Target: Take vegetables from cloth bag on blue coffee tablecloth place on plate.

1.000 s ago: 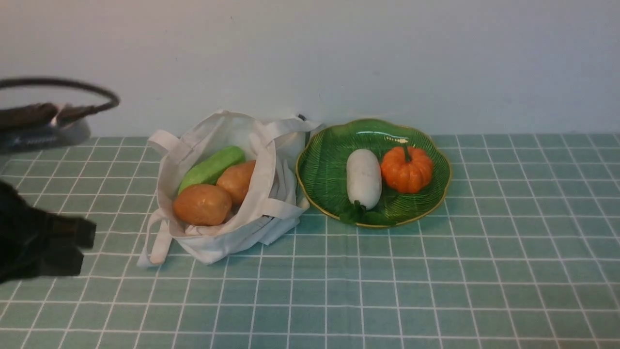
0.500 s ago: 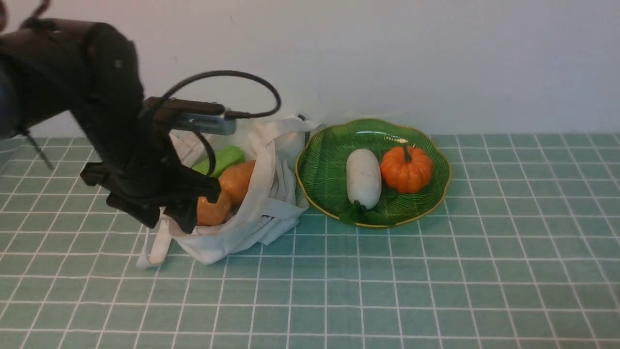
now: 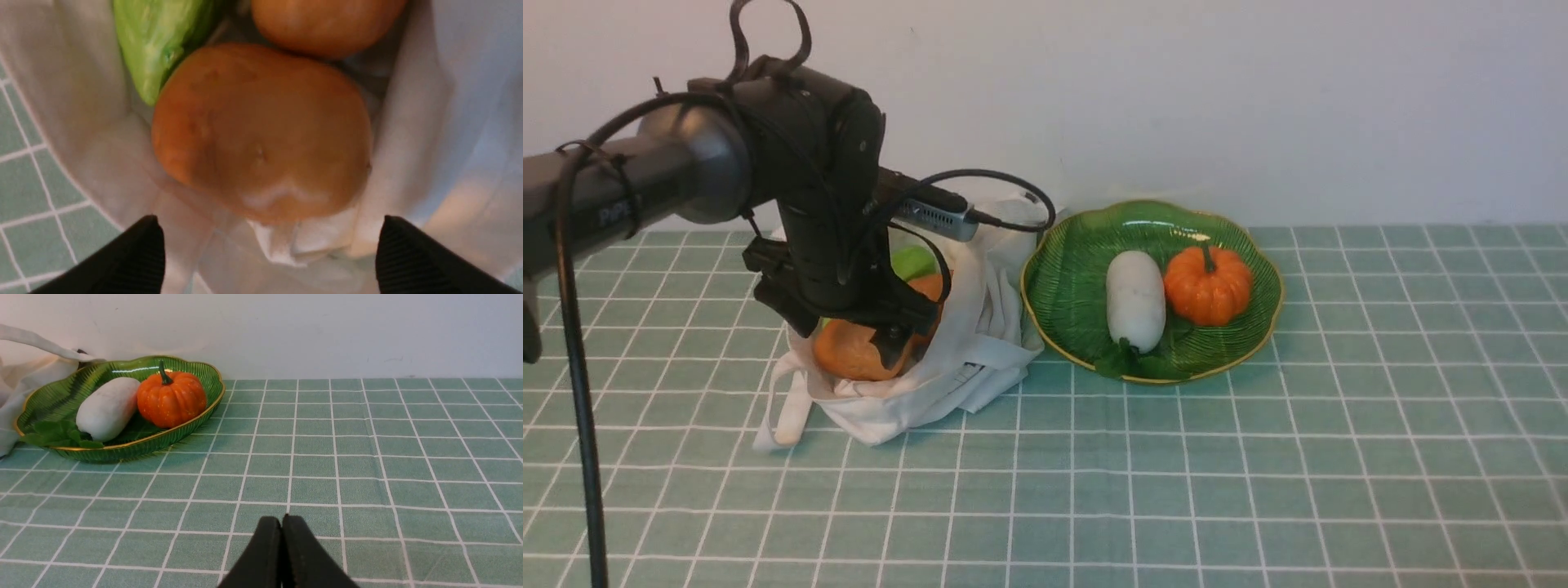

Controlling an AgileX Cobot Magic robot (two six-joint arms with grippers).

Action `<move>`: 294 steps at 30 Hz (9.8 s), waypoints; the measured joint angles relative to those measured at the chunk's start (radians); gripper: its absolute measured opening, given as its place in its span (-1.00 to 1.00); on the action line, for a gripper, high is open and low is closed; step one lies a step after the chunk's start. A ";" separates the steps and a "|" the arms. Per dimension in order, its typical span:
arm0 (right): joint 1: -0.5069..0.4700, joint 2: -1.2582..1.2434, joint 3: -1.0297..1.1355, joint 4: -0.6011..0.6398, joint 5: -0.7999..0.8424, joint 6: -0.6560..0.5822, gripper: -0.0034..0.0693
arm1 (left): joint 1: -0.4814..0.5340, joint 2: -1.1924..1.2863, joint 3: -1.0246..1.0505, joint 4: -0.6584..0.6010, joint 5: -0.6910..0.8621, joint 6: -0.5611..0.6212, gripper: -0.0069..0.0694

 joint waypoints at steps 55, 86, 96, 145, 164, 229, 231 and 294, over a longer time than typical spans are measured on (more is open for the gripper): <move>0.000 0.000 0.000 0.000 0.000 0.000 -0.95 | 0.017 0.004 -0.007 0.032 -0.020 -0.655 0.90; 0.000 0.000 0.000 0.000 0.000 0.000 -0.95 | 0.018 0.117 -0.017 0.043 -0.123 -0.956 0.50; 0.000 0.000 0.000 0.000 0.000 0.000 -0.95 | 0.017 0.117 -0.020 0.028 -0.117 -0.871 0.49; 0.000 0.000 0.000 0.000 0.000 0.000 -0.95 | -0.131 0.334 -0.506 -0.395 -0.149 -0.113 0.82; 0.000 0.000 0.000 0.000 0.000 0.000 -0.95 | -0.140 0.193 -0.832 -0.302 0.201 -0.024 -0.19; 0.000 0.000 0.000 0.000 0.000 0.000 -0.95 | -0.202 -1.414 1.084 -0.297 -0.528 0.072 -0.83; 0.000 0.000 0.000 0.000 0.000 0.000 -0.95 | -0.183 -1.453 1.120 -0.278 -0.541 0.081 -0.83; 0.000 0.000 0.000 0.000 0.000 0.000 -0.95 | 0.171 -2.008 1.596 -0.226 -0.649 0.086 -0.83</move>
